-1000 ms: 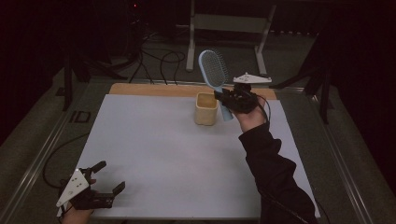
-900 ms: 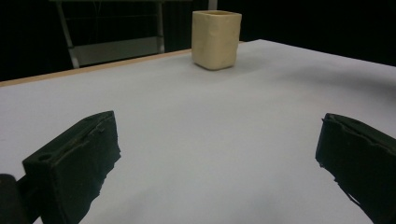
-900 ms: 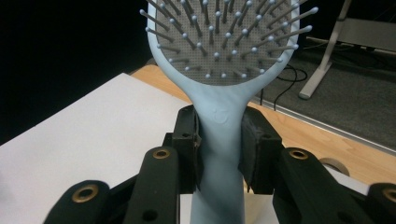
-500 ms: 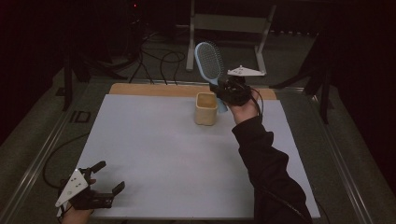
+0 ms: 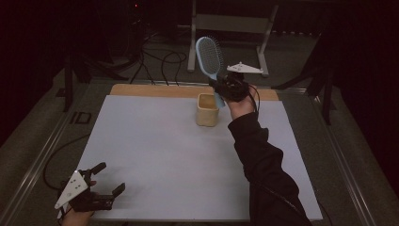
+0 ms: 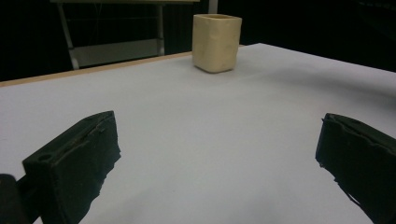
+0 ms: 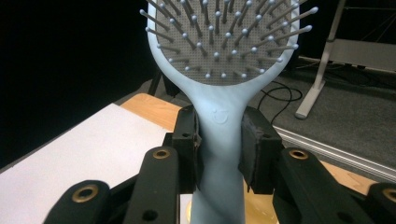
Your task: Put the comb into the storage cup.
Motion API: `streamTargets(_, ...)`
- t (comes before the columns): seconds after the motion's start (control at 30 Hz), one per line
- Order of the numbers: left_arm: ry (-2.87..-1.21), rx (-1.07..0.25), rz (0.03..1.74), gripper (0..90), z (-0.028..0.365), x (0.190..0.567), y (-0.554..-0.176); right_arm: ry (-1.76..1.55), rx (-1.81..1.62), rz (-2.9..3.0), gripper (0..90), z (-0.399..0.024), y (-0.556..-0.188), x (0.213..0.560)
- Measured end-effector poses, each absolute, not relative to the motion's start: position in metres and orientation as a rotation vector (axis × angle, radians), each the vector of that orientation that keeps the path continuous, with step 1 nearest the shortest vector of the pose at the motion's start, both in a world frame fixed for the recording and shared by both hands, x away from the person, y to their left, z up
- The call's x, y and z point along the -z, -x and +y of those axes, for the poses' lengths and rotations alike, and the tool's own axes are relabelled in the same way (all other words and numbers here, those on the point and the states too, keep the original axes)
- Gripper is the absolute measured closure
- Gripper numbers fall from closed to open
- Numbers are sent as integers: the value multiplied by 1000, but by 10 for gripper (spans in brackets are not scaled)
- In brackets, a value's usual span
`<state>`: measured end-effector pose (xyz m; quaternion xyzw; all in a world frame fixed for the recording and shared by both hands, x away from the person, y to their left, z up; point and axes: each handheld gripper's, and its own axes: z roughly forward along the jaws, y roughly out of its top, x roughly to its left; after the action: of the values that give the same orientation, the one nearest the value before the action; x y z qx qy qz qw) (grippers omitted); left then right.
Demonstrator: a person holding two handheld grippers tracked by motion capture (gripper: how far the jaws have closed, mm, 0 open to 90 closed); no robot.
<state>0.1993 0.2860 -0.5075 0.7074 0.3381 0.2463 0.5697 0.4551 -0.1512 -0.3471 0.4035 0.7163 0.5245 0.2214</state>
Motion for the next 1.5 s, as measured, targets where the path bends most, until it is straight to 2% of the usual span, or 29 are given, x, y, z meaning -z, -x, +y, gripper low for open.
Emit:
streamTargets(0.9, -1655, -570, 788, 0, 286, 507, -199, -1078, -1527, 1897, 699, -136, -491, 364)
streamTargets(1.5, -1648, -564, 796, 0, 287, 508, -199, -1047, -1556, 1869, 699, -135, -507, 390)
